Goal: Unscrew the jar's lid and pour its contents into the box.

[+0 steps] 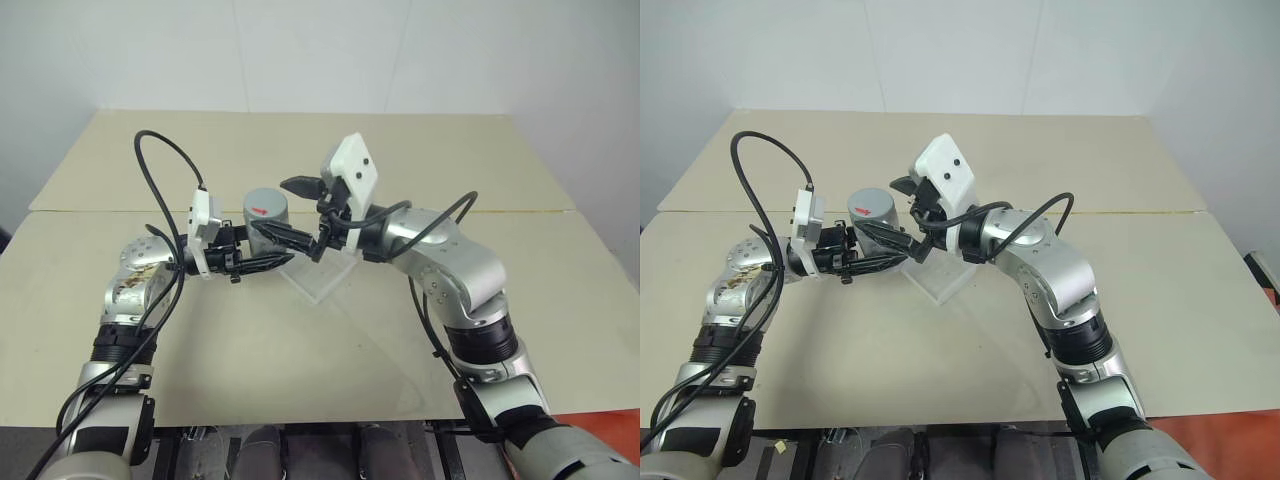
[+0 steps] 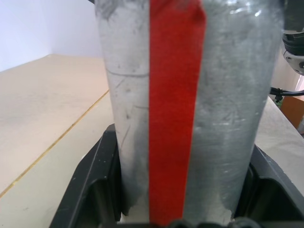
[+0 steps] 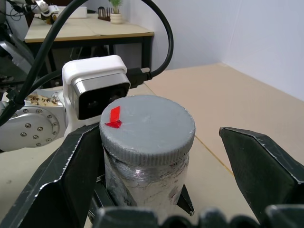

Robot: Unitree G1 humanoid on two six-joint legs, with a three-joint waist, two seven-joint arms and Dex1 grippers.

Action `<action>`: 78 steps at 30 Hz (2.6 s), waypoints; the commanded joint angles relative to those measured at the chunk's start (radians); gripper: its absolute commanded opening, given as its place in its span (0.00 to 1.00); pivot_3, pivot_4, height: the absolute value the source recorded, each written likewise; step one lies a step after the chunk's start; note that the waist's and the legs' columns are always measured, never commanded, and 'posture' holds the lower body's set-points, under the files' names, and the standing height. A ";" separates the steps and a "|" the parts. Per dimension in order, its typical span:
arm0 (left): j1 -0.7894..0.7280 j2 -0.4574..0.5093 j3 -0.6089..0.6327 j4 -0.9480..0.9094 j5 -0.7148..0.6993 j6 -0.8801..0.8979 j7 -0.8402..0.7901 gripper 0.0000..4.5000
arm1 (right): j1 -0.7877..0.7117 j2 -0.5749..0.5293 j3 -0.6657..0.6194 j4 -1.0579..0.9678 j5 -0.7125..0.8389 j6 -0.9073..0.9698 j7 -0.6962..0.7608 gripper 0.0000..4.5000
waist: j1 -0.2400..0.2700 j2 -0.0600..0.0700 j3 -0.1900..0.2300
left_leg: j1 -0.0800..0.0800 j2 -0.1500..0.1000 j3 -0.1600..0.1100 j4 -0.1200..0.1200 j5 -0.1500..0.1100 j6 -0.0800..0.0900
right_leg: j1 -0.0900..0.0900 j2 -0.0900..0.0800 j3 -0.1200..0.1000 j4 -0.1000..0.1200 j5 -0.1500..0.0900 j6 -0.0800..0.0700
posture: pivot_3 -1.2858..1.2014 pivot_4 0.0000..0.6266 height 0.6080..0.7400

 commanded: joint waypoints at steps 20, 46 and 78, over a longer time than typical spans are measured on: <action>0.010 0.014 0.018 -0.053 -0.007 0.007 -0.011 0.53 | -0.060 0.036 -0.027 0.017 0.062 0.025 0.037 0.62 | 0.000 0.000 0.000 | 0.000 0.000 0.000 0.000 0.000 0.000 | 0.000 0.000 0.000 0.000 0.000 0.000 | 0.52 0.24 1.00; -0.064 0.179 -0.217 -0.175 -0.302 0.047 -0.271 0.53 | -0.299 -0.072 0.073 0.499 0.233 -0.291 1.015 0.62 | -0.004 0.001 0.001 | 0.001 0.002 0.000 0.000 0.000 0.001 | 0.000 0.001 0.001 0.000 0.000 0.000 | 0.52 0.24 1.00; 0.069 0.034 0.007 -0.084 -0.025 -0.023 0.113 0.53 | -0.071 -0.063 -0.109 0.049 0.080 -0.154 0.220 0.99 | 0.004 0.002 0.001 | 0.000 0.001 0.001 0.000 0.000 0.000 | -0.001 -0.001 0.000 0.001 0.000 0.000 | 0.52 0.24 1.00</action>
